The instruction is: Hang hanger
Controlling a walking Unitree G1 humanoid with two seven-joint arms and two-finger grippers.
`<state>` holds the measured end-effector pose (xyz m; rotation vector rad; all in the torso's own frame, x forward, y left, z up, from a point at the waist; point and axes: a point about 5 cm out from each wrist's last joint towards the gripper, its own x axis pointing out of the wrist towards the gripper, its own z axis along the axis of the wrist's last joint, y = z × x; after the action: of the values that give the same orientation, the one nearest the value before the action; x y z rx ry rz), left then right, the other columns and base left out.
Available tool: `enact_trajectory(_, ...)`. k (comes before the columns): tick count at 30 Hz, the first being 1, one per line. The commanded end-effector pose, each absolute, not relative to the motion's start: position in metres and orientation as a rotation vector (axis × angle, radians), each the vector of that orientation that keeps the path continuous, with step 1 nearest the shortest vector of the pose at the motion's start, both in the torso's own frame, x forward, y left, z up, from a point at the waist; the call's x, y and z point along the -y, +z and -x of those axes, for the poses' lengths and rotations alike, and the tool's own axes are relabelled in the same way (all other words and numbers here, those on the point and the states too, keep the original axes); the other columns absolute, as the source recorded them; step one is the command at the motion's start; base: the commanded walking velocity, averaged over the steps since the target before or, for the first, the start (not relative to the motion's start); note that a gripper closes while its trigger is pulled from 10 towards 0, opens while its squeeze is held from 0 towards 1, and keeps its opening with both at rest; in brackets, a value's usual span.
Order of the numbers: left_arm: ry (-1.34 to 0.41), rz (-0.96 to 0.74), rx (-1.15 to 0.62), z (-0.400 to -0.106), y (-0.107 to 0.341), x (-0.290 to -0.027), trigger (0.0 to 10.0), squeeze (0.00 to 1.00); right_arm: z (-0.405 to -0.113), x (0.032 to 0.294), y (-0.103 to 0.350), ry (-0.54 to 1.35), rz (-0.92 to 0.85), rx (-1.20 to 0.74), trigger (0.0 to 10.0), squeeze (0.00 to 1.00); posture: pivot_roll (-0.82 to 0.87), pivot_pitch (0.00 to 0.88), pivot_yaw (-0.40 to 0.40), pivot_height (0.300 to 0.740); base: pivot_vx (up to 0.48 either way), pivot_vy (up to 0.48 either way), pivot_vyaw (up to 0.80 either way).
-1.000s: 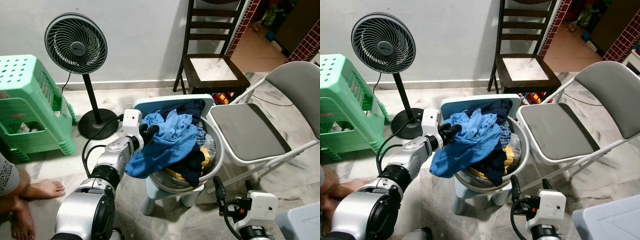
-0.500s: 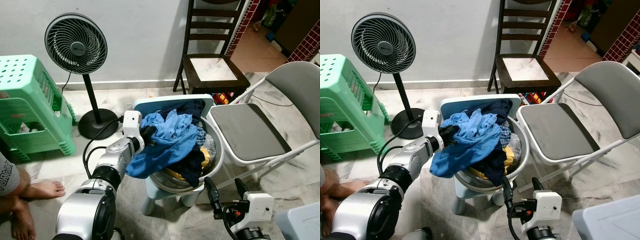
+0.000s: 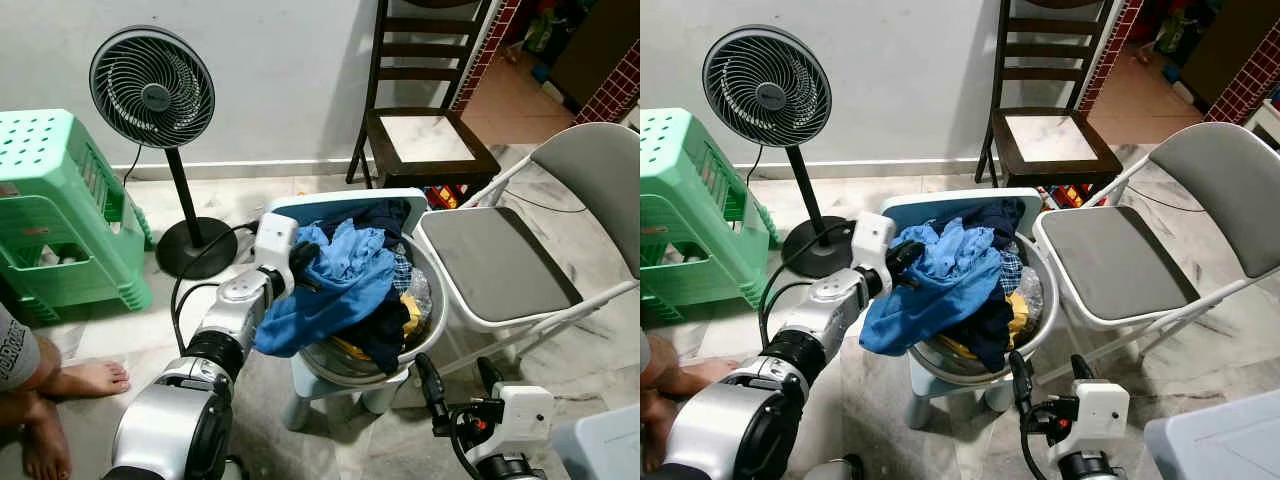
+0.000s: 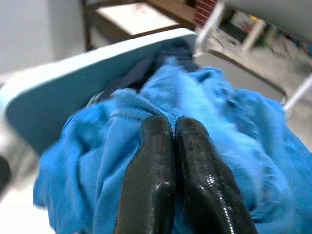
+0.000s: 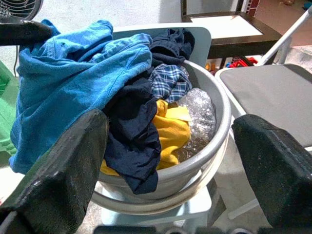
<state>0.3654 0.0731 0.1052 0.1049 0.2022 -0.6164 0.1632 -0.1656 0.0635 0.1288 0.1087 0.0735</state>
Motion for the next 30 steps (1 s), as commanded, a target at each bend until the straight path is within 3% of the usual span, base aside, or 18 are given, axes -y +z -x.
enact_trajectory(1, -0.674, -0.186, -0.168, -0.364, 0.109, -0.065, 0.0, 0.00, -0.161, 0.171, 0.063, 0.055, -0.110, -0.119, 10.0, 0.00, 0.01, 0.136, -0.126, 0.740, 0.000, 0.000, 0.00)
enact_trajectory(5, -0.778, -0.322, -0.146, -0.359, 0.109, -0.055, 0.0, 0.00, -0.161, 0.171, 0.063, 0.050, -0.109, -0.117, 10.0, 0.00, 0.01, 0.135, -0.123, 0.740, 0.000, 0.000, 0.00)
enact_trajectory(10, -1.054, -0.546, -0.034, -0.337, 0.102, -0.028, 0.0, 0.00, -0.162, 0.171, 0.063, 0.046, -0.109, -0.116, 10.0, 0.00, 0.01, 0.133, -0.118, 0.740, 0.000, 0.000, 0.00)
enact_trajectory(15, -1.236, -0.631, 0.000, -0.319, 0.091, -0.019, 0.0, 0.00, -0.162, 0.170, 0.063, 0.044, -0.110, -0.115, 10.0, 0.00, 0.01, 0.127, -0.116, 0.740, 0.000, 0.000, 0.00)
enact_trajectory(24, -1.344, -0.725, -0.096, -0.305, 0.068, -0.031, 0.0, 0.00, -0.164, 0.171, 0.062, 0.048, -0.106, -0.114, 10.0, 0.00, 0.02, 0.129, -0.120, 0.740, 0.000, 0.000, 0.00)
enact_trajectory(30, -1.304, -0.741, -0.125, -0.303, 0.060, -0.042, 0.0, 0.00, -0.168, 0.169, 0.063, 0.055, -0.107, -0.109, 10.0, 0.00, 0.03, 0.131, -0.123, 0.740, 0.000, 0.000, 0.00)
